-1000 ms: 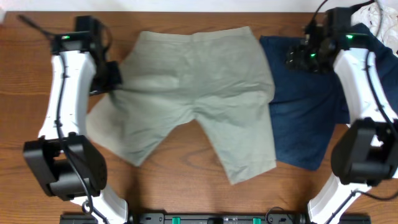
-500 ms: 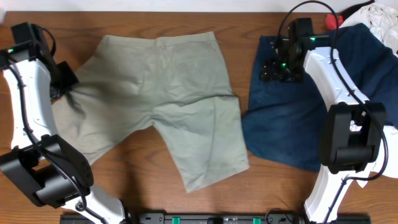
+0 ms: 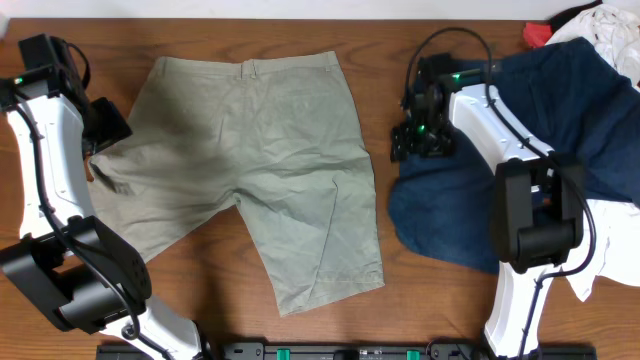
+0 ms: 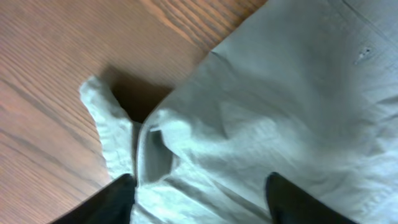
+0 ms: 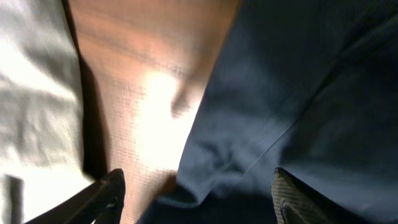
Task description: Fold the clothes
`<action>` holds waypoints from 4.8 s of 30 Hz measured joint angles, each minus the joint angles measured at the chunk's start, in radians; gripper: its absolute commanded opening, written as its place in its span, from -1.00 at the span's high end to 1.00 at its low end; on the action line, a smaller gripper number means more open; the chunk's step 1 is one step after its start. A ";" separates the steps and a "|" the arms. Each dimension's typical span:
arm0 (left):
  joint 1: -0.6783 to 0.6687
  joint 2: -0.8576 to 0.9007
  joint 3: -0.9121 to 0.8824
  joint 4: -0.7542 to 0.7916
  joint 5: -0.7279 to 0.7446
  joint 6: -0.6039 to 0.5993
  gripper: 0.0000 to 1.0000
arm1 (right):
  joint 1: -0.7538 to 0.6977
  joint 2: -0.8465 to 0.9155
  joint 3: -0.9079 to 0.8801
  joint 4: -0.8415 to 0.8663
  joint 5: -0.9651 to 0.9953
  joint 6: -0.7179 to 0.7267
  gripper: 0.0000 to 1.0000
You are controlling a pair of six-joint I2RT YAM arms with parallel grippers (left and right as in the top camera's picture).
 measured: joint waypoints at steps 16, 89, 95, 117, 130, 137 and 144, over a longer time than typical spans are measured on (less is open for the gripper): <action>-0.038 0.000 0.000 -0.005 0.000 -0.003 -0.58 | 0.007 0.000 -0.006 -0.187 0.094 0.001 -0.23; -0.040 0.000 0.000 -0.011 0.047 -0.003 -0.60 | -0.713 -0.286 0.393 -0.248 -0.143 -0.043 -0.79; -0.041 0.000 0.000 -0.012 0.047 -0.003 -0.61 | -0.382 -0.286 0.335 -0.125 -0.115 -0.063 -0.79; -0.041 0.000 0.000 -0.011 0.049 -0.003 -0.61 | 0.190 -0.101 -0.084 0.242 -0.040 -0.040 -0.47; -0.041 0.000 0.000 -0.014 0.049 -0.003 -0.61 | 0.232 -0.074 -0.150 0.249 -0.032 -0.036 -0.28; -0.041 0.000 0.000 -0.020 0.050 -0.003 -0.61 | 0.232 -0.078 -0.232 0.291 0.005 -0.027 -0.09; -0.041 0.000 0.000 -0.020 0.068 0.025 -0.61 | 0.232 -0.077 -0.248 0.317 0.015 -0.021 0.98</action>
